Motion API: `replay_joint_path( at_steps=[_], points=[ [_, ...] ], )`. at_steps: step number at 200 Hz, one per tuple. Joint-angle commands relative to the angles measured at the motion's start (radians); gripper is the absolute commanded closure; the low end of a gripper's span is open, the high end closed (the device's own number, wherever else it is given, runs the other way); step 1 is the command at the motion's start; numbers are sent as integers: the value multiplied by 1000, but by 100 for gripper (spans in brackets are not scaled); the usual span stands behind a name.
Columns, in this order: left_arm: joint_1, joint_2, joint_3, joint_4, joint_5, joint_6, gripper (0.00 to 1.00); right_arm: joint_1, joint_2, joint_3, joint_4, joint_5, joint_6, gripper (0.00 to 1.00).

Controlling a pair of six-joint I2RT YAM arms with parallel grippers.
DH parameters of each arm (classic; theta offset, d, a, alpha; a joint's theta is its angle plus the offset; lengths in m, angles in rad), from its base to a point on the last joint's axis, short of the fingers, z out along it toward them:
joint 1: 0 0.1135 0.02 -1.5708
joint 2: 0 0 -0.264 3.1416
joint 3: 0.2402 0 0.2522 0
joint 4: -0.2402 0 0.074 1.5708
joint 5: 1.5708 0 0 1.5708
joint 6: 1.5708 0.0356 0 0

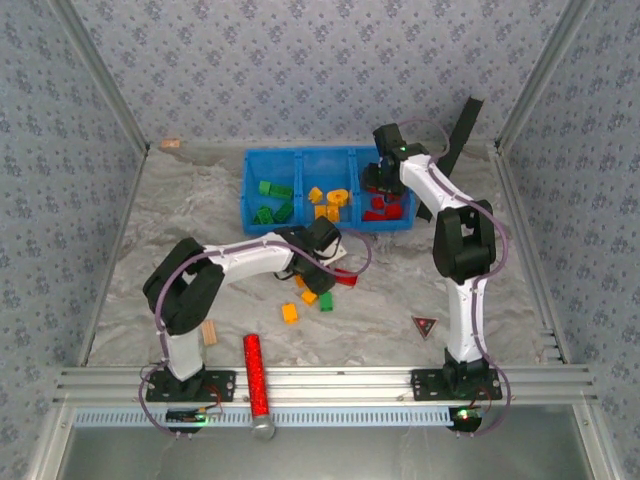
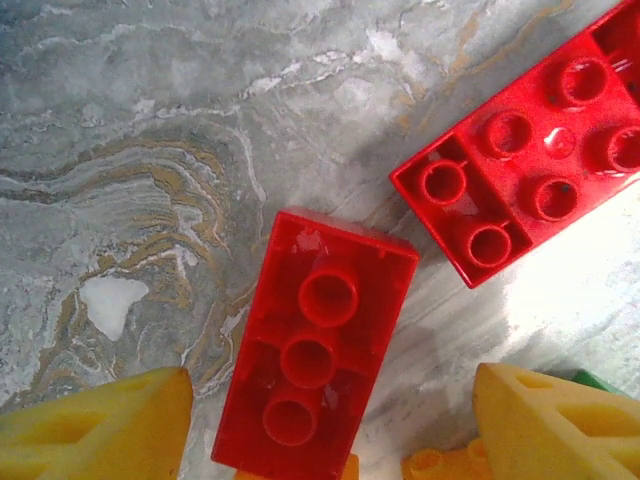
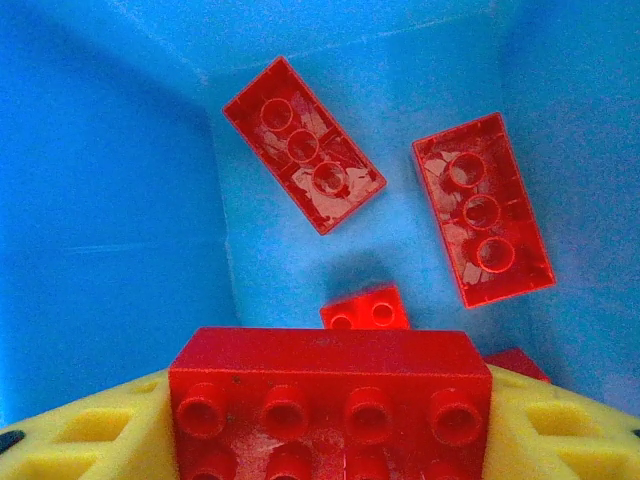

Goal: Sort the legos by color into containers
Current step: Place the lego in the container.

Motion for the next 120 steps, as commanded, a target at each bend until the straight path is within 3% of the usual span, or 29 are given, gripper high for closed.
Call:
replay_joint_path(
  at_steps=[1, 63, 120],
  points=[
    [14, 34, 4, 18, -24, 16, 26, -9, 11, 34, -42, -26, 29, 43],
    [34, 102, 32, 7, -18, 17, 25, -11, 0, 21, -38, -47, 27, 35],
    [40, 125, 20, -4, 21, -4, 31, -3, -113, -56, 6, -94, -13, 24]
  ],
)
